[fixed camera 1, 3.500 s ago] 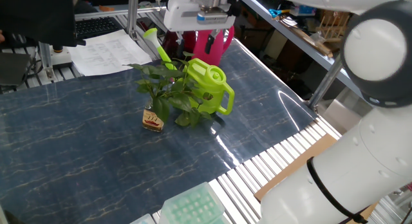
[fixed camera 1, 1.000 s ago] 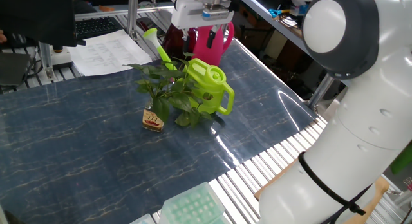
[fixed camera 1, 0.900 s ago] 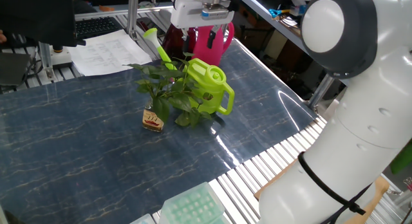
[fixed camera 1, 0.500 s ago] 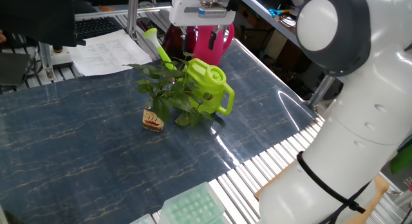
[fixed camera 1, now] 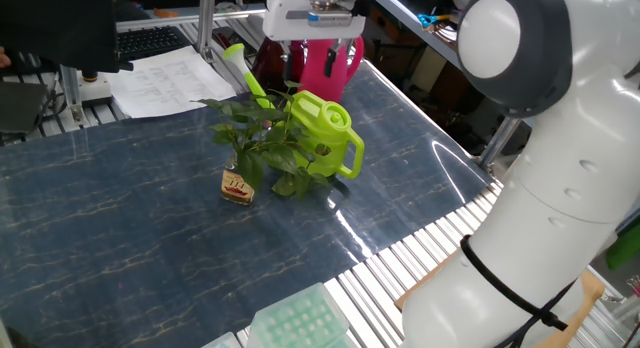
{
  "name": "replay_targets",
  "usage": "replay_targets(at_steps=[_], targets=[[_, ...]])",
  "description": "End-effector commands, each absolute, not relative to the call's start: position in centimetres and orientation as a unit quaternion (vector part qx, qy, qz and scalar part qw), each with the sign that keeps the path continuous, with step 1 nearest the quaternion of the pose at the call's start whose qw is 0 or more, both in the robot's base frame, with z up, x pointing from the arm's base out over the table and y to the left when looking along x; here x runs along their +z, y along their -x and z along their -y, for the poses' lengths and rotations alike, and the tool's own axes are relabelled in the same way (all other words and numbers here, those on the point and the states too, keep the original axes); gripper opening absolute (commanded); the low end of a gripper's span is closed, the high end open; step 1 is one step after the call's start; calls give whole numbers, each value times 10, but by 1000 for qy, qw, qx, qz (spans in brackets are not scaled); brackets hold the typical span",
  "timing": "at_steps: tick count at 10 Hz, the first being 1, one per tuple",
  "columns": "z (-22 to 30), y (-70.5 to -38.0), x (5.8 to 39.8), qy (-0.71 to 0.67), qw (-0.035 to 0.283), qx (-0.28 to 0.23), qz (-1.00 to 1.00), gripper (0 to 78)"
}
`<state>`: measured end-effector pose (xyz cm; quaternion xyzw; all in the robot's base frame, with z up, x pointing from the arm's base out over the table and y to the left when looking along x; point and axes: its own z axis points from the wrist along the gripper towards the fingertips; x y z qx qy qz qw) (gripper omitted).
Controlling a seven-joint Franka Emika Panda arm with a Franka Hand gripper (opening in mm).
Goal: Water the plant
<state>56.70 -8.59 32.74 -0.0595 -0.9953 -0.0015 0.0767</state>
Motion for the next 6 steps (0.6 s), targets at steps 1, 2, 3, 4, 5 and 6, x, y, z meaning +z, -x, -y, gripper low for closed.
replay_targets(at_steps=[1,2,3,4,5,6], targets=[[100,-577,325,38,73,-1,997,774],[107,-581,324,29,73,0,997,774],[114,-585,321,17,73,2,997,774],[122,-590,317,3,72,1,997,774],[126,-593,315,-3,70,1,998,774],[133,-598,310,-15,69,3,998,774]])
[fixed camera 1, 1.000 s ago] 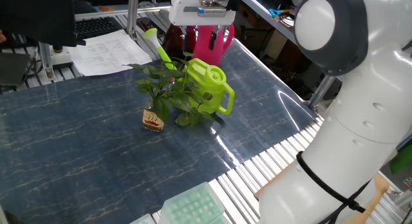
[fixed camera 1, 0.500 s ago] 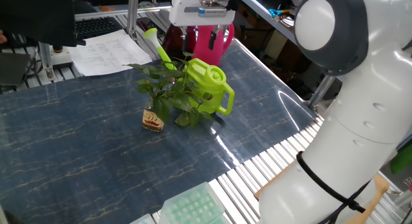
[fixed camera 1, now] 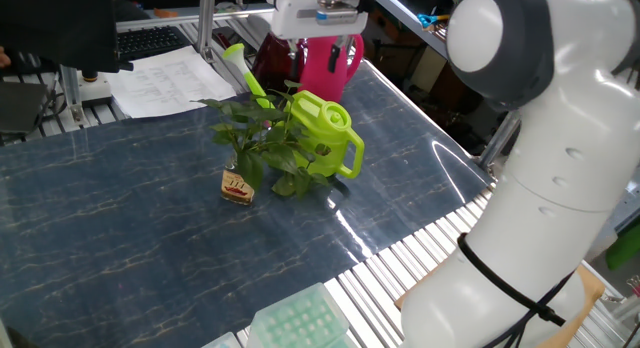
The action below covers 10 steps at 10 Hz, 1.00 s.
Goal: Water the plant
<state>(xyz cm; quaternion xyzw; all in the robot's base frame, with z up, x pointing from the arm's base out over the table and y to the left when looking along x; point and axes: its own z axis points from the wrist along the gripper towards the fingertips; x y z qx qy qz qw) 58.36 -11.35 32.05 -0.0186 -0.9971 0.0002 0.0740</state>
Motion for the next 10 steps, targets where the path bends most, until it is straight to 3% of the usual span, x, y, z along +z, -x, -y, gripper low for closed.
replay_targets(at_steps=[1,10], targets=[[135,-598,309,-22,69,4,997,774],[160,-594,284,-77,57,7,995,774]])
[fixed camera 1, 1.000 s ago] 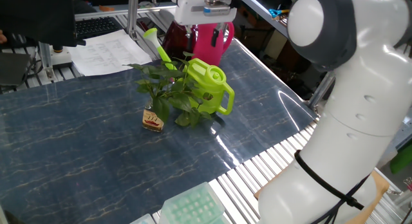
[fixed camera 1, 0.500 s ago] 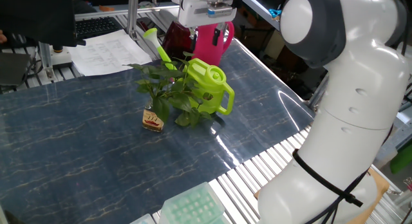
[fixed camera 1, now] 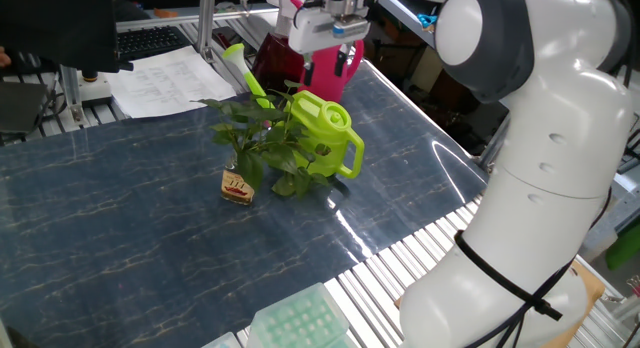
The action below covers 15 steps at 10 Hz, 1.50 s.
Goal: Water the plant
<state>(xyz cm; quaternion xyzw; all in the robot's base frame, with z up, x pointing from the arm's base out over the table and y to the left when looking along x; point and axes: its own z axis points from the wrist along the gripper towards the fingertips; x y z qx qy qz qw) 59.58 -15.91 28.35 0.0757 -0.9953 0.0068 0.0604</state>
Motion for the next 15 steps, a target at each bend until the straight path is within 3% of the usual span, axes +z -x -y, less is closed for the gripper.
replay_targets(at_steps=[1,15], targets=[[160,-593,282,-79,54,8,995,774],[148,-602,232,-86,11,1,996,774]])
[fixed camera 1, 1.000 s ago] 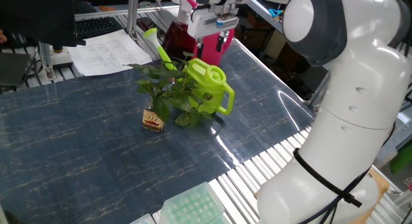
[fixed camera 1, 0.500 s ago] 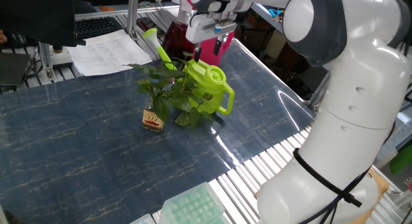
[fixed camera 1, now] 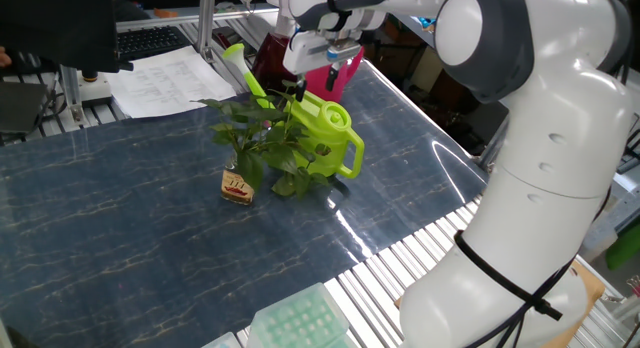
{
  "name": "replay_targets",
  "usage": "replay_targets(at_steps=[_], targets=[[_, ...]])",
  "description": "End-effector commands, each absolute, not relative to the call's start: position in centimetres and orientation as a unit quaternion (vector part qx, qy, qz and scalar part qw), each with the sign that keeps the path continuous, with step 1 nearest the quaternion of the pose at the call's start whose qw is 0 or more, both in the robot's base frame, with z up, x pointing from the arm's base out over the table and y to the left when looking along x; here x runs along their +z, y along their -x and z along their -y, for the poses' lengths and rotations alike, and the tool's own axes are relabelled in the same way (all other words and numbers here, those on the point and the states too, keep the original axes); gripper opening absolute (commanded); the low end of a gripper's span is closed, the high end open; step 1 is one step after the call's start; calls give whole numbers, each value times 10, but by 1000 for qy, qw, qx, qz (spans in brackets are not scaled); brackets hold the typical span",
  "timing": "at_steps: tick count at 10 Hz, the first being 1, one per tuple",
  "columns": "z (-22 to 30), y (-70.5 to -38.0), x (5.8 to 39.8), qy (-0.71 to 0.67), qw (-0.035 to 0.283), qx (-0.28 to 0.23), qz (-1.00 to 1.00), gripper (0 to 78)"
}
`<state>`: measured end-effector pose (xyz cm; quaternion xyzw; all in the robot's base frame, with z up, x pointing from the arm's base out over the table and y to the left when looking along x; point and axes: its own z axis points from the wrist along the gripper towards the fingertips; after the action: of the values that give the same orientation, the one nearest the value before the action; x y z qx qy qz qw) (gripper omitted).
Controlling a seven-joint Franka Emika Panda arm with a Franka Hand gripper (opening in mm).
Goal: Water the plant
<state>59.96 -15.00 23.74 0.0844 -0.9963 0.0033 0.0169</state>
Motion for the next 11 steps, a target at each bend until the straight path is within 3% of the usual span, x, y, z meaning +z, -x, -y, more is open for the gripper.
replay_targets(at_steps=[1,11], targets=[[148,-603,230,-87,11,1,996,774],[163,-598,221,-96,6,-13,995,774]])
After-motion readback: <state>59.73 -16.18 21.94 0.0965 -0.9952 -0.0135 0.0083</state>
